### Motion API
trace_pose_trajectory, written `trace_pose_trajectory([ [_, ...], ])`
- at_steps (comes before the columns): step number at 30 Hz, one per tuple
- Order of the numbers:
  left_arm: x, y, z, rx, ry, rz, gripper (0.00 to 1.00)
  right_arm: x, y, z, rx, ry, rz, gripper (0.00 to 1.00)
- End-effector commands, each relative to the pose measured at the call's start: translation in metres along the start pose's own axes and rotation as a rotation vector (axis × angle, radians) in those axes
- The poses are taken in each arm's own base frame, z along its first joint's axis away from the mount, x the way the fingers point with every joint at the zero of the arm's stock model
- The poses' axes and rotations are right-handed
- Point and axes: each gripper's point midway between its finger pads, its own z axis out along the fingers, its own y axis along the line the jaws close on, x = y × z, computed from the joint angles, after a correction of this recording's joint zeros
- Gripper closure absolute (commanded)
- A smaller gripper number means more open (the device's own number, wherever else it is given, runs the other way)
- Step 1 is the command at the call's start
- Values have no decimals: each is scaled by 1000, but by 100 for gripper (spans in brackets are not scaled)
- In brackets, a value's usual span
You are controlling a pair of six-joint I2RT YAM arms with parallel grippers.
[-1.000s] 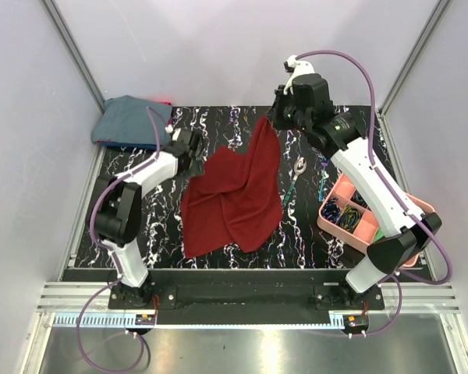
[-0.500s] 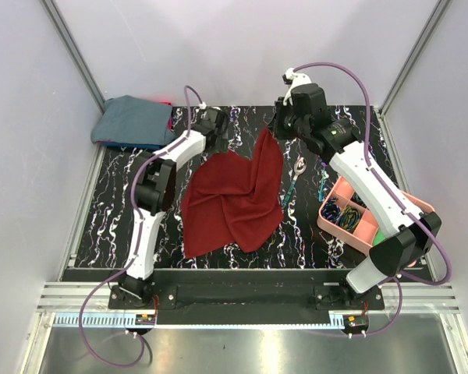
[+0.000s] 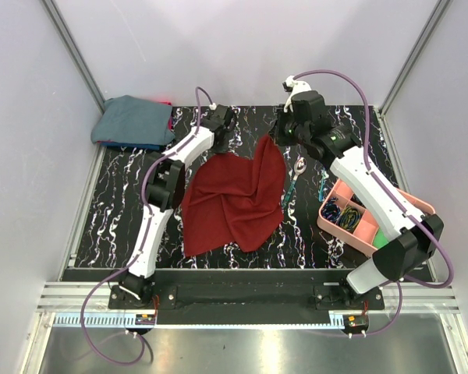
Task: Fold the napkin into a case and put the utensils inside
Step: Flatten out the crumpled napkin at the center of the board.
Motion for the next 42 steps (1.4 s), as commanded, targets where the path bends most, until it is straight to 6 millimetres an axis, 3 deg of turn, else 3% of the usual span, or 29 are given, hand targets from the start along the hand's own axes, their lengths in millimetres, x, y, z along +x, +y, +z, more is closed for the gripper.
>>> trace_pose_trajectory([
  [1,29,4,7,58,130,68,92,-23,-1,-13,-16,-85,-2,100],
  [4,-12,12,-38,77,-7,71,99,-29,-10,-17,20,-92,-46,100],
  [5,-35,18,-78,80,-89,57,100,-33,-10,-25,23,-105,-55,100],
  [7,-55,23,-126,97,-169,41,100,-31,-4,-38,-26,-101,-92,100],
  [8,-66,28,-178,127,-245,20,100,-31,-1,-55,-52,-117,-98,100],
  [9,-68,31,-203,143,-282,4,100,-28,1,-64,-69,-115,-100,100],
  [10,-63,41,-250,170,-345,-36,100,-25,6,-75,-105,-115,-105,100],
  [12,-57,48,-297,218,-425,-84,100,-23,9,-112,-145,-145,-103,100],
  [13,-45,60,-341,249,-500,-110,100,-22,18,-127,-202,-155,-107,100],
  [14,-41,62,-365,290,-551,-128,100,-29,25,-159,-251,-212,-117,100],
  [15,-35,65,-388,328,-593,-169,100,-27,29,-176,-283,-217,-119,100],
  [16,-20,75,-431,382,-683,-196,100,-25,43,-197,-372,-224,-134,100],
  [17,-14,76,-457,443,-741,-210,100,-30,51,-231,-432,-278,-154,100],
  [19,12,90,-516,537,-880,-264,100,-19,64,-266,-543,-276,-179,100],
  [20,21,92,-535,580,-918,-267,100,-19,67,-295,-583,-324,-193,100],
  [22,39,104,-570,634,-996,-308,100,-12,76,-319,-657,-332,-185,100],
  [24,47,108,-577,654,-1002,-333,100,-12,77,-329,-676,-355,-151,100],
  [27,42,105,-564,624,-976,-321,100,-22,62,-295,-546,-334,-59,100],
  [30,23,117,-512,432,-885,-394,100,-36,28,-235,-293,-310,5,100],
  [31,10,127,-486,307,-849,-420,100,-37,18,-204,-210,-263,17,100],
  [33,-6,140,-469,186,-844,-445,100,-50,4,-174,-108,-279,1,100],
  [34,-18,147,-446,86,-820,-454,100,-45,-3,-136,-55,-217,-4,100],
  [35,-25,149,-435,47,-804,-455,100,-54,-3,-121,-36,-219,-11,100],
  [36,-36,151,-430,16,-803,-464,100,-55,-8,-102,-9,-197,-23,100],
  [37,-46,154,-403,-48,-772,-471,100,-42,-17,-57,35,-110,-21,100],
  [38,-53,154,-390,-65,-771,-474,100,-55,-26,-43,51,-124,-7,100],
  [39,-58,156,-376,-88,-761,-471,100,-52,-26,-23,29,-92,-10,100],
  [40,-65,163,-350,-145,-730,-480,100,-37,-36,12,54,-25,-4,100],
  [42,-67,169,-327,-197,-718,-468,100,-47,-36,30,42,-39,-24,100],
])
